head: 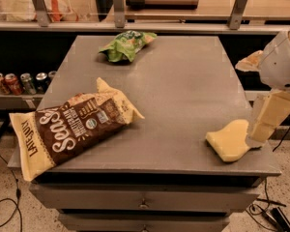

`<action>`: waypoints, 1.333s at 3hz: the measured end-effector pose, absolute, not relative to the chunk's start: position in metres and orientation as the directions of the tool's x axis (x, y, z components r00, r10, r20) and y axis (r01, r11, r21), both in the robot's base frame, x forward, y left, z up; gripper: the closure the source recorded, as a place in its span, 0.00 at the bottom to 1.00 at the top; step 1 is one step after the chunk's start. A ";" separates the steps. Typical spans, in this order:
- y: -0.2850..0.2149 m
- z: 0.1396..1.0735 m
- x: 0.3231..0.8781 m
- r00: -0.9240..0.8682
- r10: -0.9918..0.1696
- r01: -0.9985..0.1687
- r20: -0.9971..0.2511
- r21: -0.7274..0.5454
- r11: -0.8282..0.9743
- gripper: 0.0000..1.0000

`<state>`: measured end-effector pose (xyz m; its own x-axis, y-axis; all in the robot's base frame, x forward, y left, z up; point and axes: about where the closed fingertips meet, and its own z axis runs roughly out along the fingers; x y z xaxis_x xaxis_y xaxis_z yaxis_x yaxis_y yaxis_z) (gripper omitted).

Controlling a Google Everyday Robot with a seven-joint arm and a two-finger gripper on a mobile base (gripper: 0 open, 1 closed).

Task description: Move sponge near green rice chip bag

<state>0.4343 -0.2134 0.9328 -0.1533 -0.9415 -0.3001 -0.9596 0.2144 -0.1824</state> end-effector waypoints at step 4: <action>-0.212 0.850 0.431 -0.108 -0.919 -0.988 -0.380 -0.059 0.141 0.00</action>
Offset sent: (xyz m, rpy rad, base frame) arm -0.0017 0.0040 -0.0729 0.1408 0.1115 0.0974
